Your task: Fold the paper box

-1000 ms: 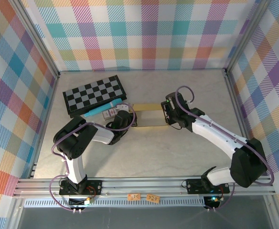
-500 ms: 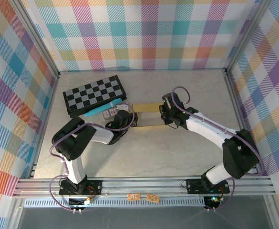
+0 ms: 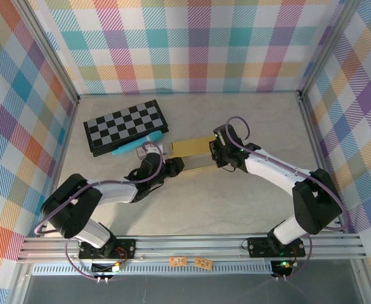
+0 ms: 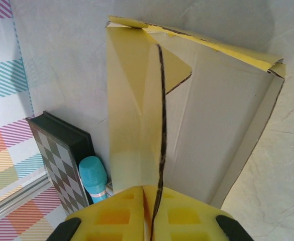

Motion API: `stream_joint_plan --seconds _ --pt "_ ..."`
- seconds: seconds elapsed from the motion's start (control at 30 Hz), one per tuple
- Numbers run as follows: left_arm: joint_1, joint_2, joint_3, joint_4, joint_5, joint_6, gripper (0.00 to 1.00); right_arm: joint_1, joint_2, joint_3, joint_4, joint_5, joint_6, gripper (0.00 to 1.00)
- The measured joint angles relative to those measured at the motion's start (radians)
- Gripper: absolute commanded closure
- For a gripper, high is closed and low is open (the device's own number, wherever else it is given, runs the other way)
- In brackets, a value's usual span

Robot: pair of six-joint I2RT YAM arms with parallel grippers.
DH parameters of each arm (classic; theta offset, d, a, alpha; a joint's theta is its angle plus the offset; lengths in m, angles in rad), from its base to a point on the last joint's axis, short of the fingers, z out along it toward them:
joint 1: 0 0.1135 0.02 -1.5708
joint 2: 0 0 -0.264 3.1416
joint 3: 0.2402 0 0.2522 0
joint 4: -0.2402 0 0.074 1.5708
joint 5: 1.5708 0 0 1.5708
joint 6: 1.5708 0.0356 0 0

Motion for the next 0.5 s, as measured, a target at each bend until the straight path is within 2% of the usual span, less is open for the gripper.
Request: stream_joint_plan --seconds 0.23,0.33,0.43,0.5 --pt "-0.045 -0.238 0.017 -0.178 0.008 -0.136 0.57 0.01 0.006 0.009 -0.028 0.004 0.008 0.9" --pt "-0.049 -0.347 0.101 -0.365 -0.024 -0.179 0.48 0.01 0.008 0.012 -0.035 0.004 0.011 0.9" --pt "-0.011 -0.396 0.249 -0.575 -0.042 -0.208 0.49 0.01 0.008 0.018 -0.047 0.004 0.01 0.89" --pt "0.069 -0.372 0.339 -0.648 0.005 -0.22 0.52 0.01 0.009 0.025 -0.059 0.003 0.007 0.89"
